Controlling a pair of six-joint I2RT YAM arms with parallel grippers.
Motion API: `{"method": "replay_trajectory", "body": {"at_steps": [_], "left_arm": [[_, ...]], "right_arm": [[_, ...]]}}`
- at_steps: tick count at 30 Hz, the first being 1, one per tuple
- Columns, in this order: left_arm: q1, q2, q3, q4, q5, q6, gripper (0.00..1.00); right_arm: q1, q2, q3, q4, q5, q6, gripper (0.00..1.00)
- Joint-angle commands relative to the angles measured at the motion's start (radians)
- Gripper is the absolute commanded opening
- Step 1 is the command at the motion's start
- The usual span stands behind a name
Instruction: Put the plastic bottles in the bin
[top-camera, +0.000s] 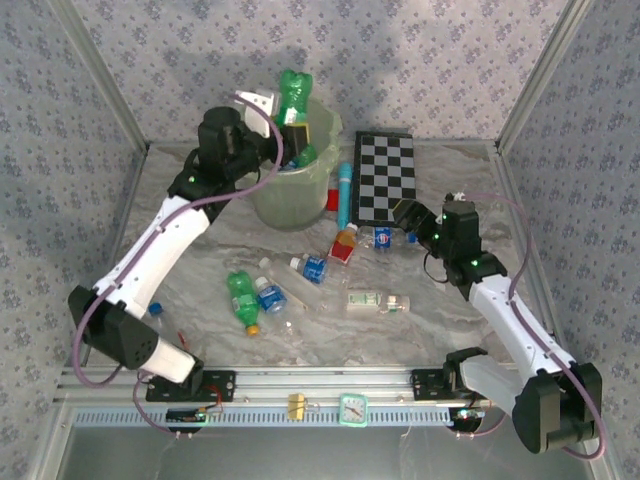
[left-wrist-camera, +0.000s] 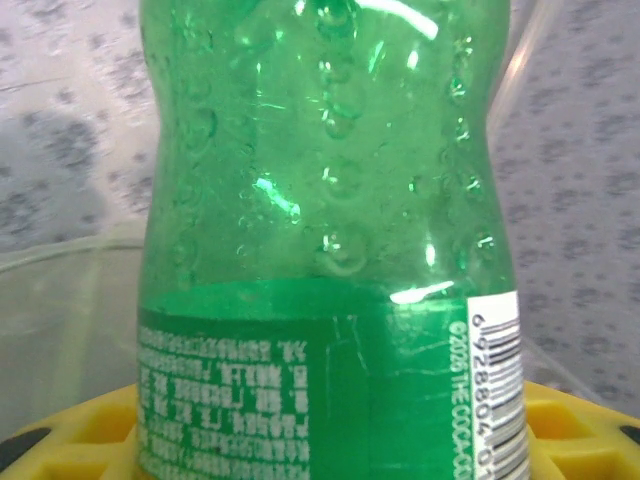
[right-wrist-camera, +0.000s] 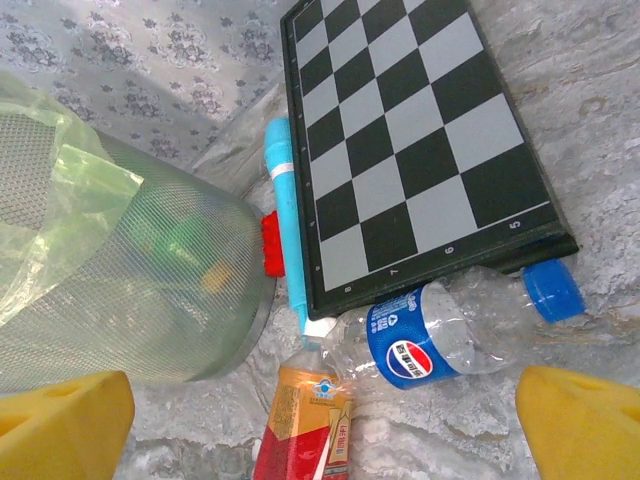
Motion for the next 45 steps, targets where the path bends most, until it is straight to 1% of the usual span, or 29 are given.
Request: {"method": "replay_trajectory", "body": {"at_steps": [1, 5, 10, 16, 18, 23, 24, 26, 29, 31, 33, 34, 39, 45], "left_arm": [[0.035, 0.068, 0.074, -0.115, -0.039, 0.018, 0.48], [0.067, 0.138, 0.126, -0.177, -0.048, 0.02, 0.48], [0.077, 0.227, 0.196, -0.271, -0.044, 0.021, 0.49], [0.077, 0.306, 0.252, -0.343, -0.04, 0.017, 0.53], [0.078, 0.325, 0.268, -0.36, -0.043, 0.013, 0.57], [0.078, 0.335, 0.289, -0.372, -0.044, -0.002, 0.77], [0.077, 0.332, 0.29, -0.369, -0.045, -0.003, 0.79], [0.077, 0.319, 0.286, -0.365, -0.044, -0.008, 0.85], [0.077, 0.285, 0.266, -0.342, -0.04, -0.016, 0.9], [0.074, 0.248, 0.234, -0.312, -0.035, -0.025, 0.92], [0.068, 0.201, 0.188, -0.266, -0.031, -0.032, 0.99], [0.065, 0.169, 0.158, -0.239, -0.03, -0.035, 1.0], [0.053, 0.029, 0.005, -0.123, -0.024, -0.06, 1.0], [0.035, -0.13, -0.239, 0.036, -0.036, -0.104, 1.0]], "right_arm": [[-0.005, -0.029, -0.024, 0.005, 0.046, -0.038, 1.0], [-0.004, -0.043, -0.037, 0.016, 0.03, -0.071, 1.0], [-0.005, -0.056, -0.065, 0.058, 0.006, -0.085, 1.0], [0.004, -0.063, -0.082, 0.057, 0.054, -0.083, 1.0], [0.008, -0.062, -0.082, 0.057, 0.06, -0.085, 1.0], [0.022, -0.055, -0.081, 0.063, 0.066, -0.087, 1.0], [0.024, -0.054, -0.08, 0.062, 0.064, -0.087, 1.0], [0.029, -0.051, -0.079, 0.062, 0.064, -0.081, 1.0], [0.037, -0.046, -0.077, 0.06, 0.066, -0.07, 1.0], [0.044, -0.04, -0.072, 0.051, 0.072, -0.064, 1.0], [0.058, -0.029, -0.055, 0.017, 0.079, -0.061, 1.0], [0.065, -0.02, -0.043, -0.008, 0.086, -0.058, 1.0], [0.11, 0.018, -0.004, -0.091, 0.097, -0.008, 1.0], [0.165, 0.02, -0.009, -0.208, 0.083, 0.086, 1.0]]}}
